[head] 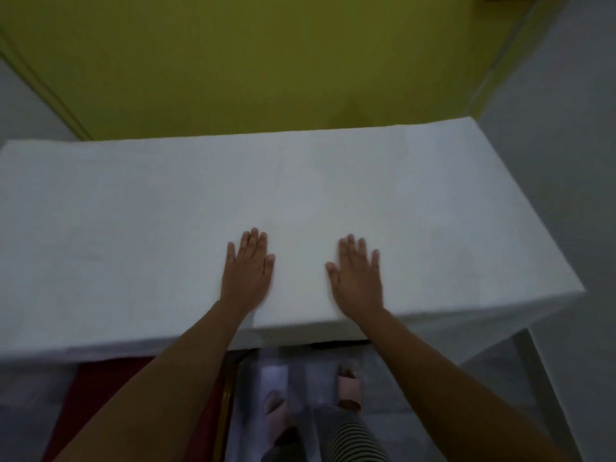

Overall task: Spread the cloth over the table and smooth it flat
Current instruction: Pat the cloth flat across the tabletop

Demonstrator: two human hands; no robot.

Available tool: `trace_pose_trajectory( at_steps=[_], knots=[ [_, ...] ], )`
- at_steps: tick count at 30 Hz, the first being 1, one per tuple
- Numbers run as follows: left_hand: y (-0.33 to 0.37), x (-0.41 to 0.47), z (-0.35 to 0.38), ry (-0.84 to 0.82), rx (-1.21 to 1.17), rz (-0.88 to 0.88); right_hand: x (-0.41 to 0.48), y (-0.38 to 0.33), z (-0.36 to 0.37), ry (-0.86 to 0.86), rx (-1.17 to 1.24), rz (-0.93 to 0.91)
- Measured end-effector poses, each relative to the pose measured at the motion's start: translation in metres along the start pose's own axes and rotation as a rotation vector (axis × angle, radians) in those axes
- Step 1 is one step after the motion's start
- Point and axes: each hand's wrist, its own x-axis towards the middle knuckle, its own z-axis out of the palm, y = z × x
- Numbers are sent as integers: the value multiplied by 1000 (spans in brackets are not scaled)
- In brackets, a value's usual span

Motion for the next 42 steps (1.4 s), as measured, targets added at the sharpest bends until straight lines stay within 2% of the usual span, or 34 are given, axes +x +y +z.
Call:
trace_pose_trajectory(
  at_steps=[4, 7, 9, 14, 17, 21, 26, 30, 33, 38, 42],
  knots=[
    [-56, -34, -15, 49, -30, -160, -25, -91, 25, -71, -8, -325],
    [-89, -58, -21, 68, -44, -265, -23, -107, 30, -100, -6, -430],
    [-101, -68, -24, 76, -63, -313, -2, -93, 24, -79, 15, -375],
    [-123, -70, -24, 97, -59, -383, 75, -38, -4, 18, -43, 9],
    [-150, -70, -27, 124, -71, -438, 104, -55, -7, -7, -15, 27],
    [-200, -87, -39, 126, -43, -496, 105, -139, 15, -16, -35, -153],
    [-269, -128, -58, 127, -30, -617, 38, -256, 54, -80, -81, -617],
    [-305, -155, -70, 118, -84, -697, -23, -302, 72, -167, -124, -927],
    [-315, -153, -77, 95, -67, -732, -20, -312, 74, -199, -121, -942],
    [-307, -115, -83, 150, -22, -733, 41, -329, 58, -196, -5, -805],
    [-286, -79, -75, 189, -63, -776, 84, -359, 61, -214, -43, -897]
  ],
)
